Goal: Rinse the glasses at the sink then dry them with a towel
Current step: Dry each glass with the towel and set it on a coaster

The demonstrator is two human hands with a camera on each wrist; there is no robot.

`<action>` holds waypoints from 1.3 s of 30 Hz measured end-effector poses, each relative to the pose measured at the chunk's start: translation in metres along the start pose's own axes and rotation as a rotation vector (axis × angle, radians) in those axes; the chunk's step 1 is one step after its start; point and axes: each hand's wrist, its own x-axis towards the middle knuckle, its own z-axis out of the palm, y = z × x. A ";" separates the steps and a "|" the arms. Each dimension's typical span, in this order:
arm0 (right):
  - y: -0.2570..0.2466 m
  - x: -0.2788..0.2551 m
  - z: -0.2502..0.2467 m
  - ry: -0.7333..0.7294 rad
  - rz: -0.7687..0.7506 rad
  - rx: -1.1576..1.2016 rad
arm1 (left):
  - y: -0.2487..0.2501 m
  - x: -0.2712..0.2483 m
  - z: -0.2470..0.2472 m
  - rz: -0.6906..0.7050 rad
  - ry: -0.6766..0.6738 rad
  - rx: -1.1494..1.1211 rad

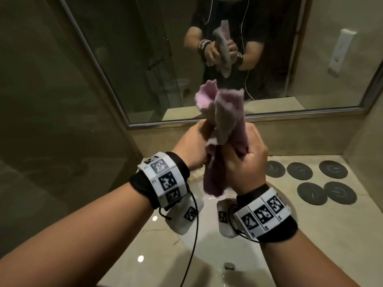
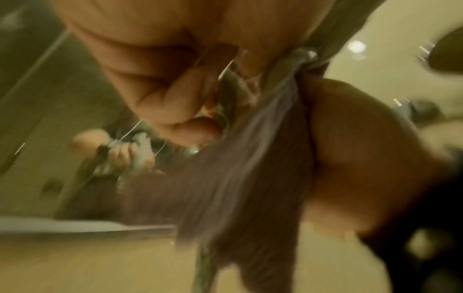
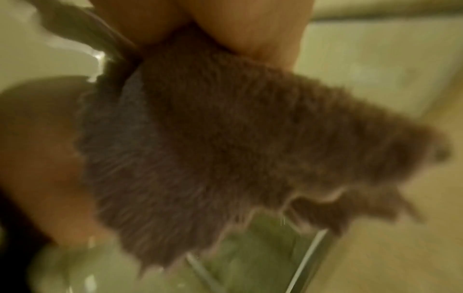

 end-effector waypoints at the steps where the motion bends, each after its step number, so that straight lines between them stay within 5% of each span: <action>1: 0.000 0.003 0.002 0.058 0.133 0.165 | 0.001 -0.007 0.000 0.088 0.009 0.055; 5: -0.001 0.003 0.010 -0.018 0.840 0.959 | 0.000 -0.021 0.007 0.382 0.197 0.419; 8: 0.016 -0.012 0.013 -0.038 1.034 1.006 | -0.019 -0.020 0.014 0.279 0.160 0.366; 11: 0.035 -0.034 0.016 0.020 0.893 0.603 | -0.043 -0.023 0.028 -0.036 0.109 0.021; 16: 0.042 -0.059 -0.003 -0.222 0.164 -0.093 | -0.060 -0.040 0.053 -0.505 0.123 -0.581; 18: 0.043 -0.060 -0.009 -0.255 0.153 -0.116 | -0.067 -0.046 0.064 -0.457 0.233 -0.643; 21: 0.040 -0.053 -0.004 -0.075 0.639 0.170 | -0.061 -0.060 0.073 -0.162 0.376 -0.406; 24: 0.041 -0.043 -0.006 -0.159 0.924 0.360 | -0.057 -0.063 0.069 -0.051 0.385 -0.214; 26: 0.038 -0.041 -0.007 -0.227 0.817 0.279 | -0.059 -0.059 0.065 -0.091 0.382 -0.295; 30: 0.027 -0.040 -0.014 -0.447 0.144 -0.234 | -0.065 -0.053 0.060 -0.349 0.266 -0.610; 32: 0.030 -0.038 -0.019 -0.532 0.007 -0.345 | -0.070 -0.053 0.059 -0.364 0.186 -0.634; 33: 0.030 -0.036 -0.020 -0.556 0.071 -0.338 | -0.073 -0.054 0.059 -0.302 0.180 -0.610; 37: 0.025 -0.028 -0.015 -0.656 0.713 0.160 | -0.081 -0.061 0.054 0.050 0.299 -0.376; 39: 0.021 -0.028 -0.011 -0.607 0.844 0.374 | -0.080 -0.063 0.053 0.090 0.331 -0.395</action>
